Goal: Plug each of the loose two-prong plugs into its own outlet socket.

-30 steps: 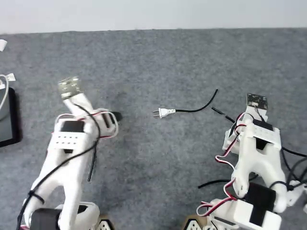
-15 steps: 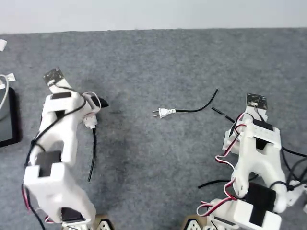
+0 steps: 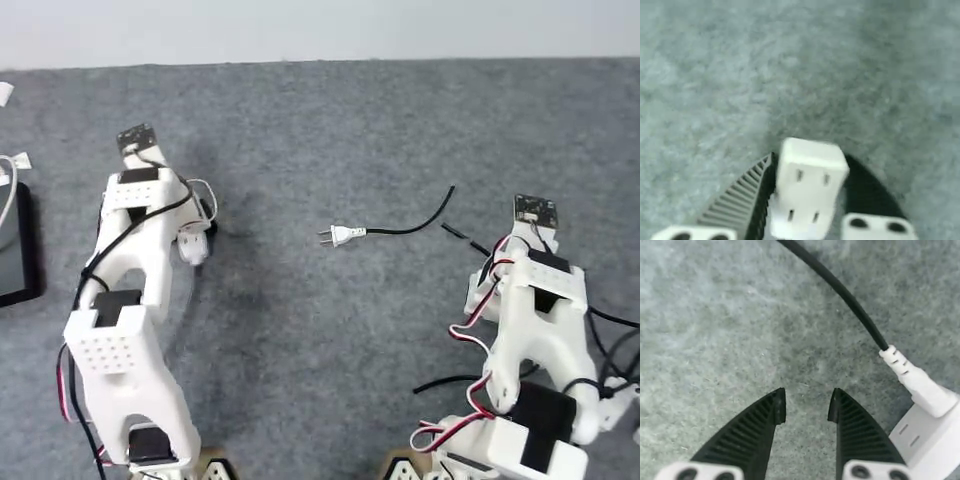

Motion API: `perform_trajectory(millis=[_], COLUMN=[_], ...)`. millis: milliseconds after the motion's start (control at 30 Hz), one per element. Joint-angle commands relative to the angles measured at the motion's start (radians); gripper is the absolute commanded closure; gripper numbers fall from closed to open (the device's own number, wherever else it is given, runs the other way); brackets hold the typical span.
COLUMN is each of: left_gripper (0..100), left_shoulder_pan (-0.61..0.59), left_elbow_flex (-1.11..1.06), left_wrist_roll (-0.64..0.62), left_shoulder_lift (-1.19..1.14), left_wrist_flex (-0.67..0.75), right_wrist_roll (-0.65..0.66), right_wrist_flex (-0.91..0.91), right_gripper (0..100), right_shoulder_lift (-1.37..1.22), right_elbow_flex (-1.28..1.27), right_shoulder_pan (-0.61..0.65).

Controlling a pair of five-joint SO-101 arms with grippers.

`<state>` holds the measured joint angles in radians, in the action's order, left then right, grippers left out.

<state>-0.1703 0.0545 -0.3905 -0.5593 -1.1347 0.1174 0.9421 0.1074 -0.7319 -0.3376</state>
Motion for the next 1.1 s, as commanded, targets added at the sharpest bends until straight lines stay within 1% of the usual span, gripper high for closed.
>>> perform_trajectory(millis=[0,67,267,400,467,567,700,800,967,1067], left_gripper=[99,99,99,99,99,99,99,99,98,98], left_shoulder_pan=[0.021,0.040,0.144,0.242,0.288,0.344,0.396,0.414,0.459,0.468], left_elbow_flex=[0.045,0.044,0.061,0.056,0.054,0.056,0.054,-0.005,-0.140,-0.166], left_wrist_roll=[0.037,0.037,0.032,0.026,-0.029,-0.110,-0.206,-0.272,-0.261,-0.259], left_shoulder_lift=[-0.002,0.005,0.049,0.123,0.143,0.158,0.153,0.143,0.141,0.144], left_wrist_flex=[-0.054,-0.097,-0.302,-0.373,-0.391,-0.384,-0.327,-0.264,-0.138,-0.120], right_wrist_roll=[0.011,0.011,0.011,0.011,0.011,0.011,0.011,0.011,0.011,0.011], right_wrist_flex=[-0.007,-0.007,-0.012,-0.012,-0.012,-0.012,-0.012,-0.012,-0.012,-0.012], right_gripper=[84.9,84.9,84.9,84.9,84.9,84.9,84.9,84.9,84.9,84.9], right_shoulder_lift=[0.031,0.031,0.030,0.030,0.030,0.030,0.030,0.030,0.030,0.030], right_elbow_flex=[0.005,0.005,0.005,0.005,0.005,0.005,0.005,0.005,0.005,0.005], right_shoulder_pan=[-0.004,-0.004,-0.004,-0.004,-0.004,-0.005,-0.007,-0.005,-0.005,-0.005])
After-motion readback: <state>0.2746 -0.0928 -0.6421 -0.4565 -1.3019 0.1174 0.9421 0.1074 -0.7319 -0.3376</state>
